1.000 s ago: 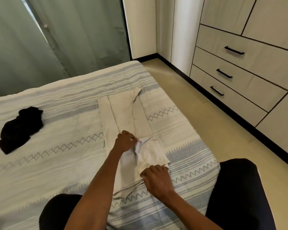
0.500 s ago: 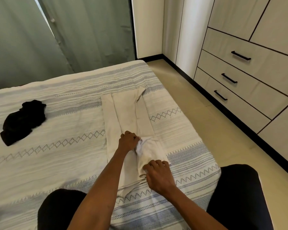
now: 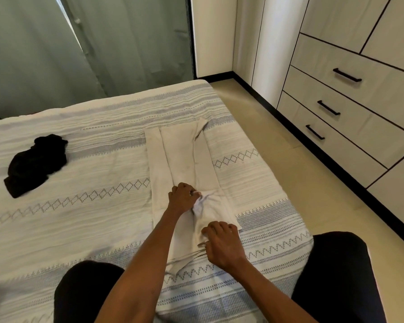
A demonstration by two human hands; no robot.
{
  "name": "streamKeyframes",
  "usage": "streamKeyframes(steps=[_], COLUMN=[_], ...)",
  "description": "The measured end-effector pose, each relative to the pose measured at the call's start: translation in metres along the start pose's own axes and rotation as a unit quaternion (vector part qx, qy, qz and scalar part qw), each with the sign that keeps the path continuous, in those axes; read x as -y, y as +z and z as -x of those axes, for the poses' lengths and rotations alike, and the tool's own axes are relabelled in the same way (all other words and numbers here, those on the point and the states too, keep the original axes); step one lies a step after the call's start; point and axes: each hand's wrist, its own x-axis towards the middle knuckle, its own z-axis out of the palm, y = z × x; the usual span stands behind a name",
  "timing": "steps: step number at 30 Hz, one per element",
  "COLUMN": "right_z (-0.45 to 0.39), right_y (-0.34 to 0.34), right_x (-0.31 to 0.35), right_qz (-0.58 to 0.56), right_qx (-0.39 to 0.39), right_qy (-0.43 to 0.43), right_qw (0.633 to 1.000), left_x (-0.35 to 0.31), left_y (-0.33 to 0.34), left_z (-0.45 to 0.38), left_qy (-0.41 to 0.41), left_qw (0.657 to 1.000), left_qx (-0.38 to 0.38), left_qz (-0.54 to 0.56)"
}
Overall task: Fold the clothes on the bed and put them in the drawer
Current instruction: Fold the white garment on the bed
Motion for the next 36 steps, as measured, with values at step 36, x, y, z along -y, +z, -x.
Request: streamKeyframes(steps=[36], right_z=[0.049], right_y=[0.008], right_x=[-0.070], right_qz=[-0.165], right_qx=[-0.006], right_qy=[0.140], right_qw=[0.976], left_x=[0.020], left_y=[0.047], left_z=[0.052], left_qy=[0.204], left_qw=[0.964], left_qx=[-0.104], left_qz=[-0.135])
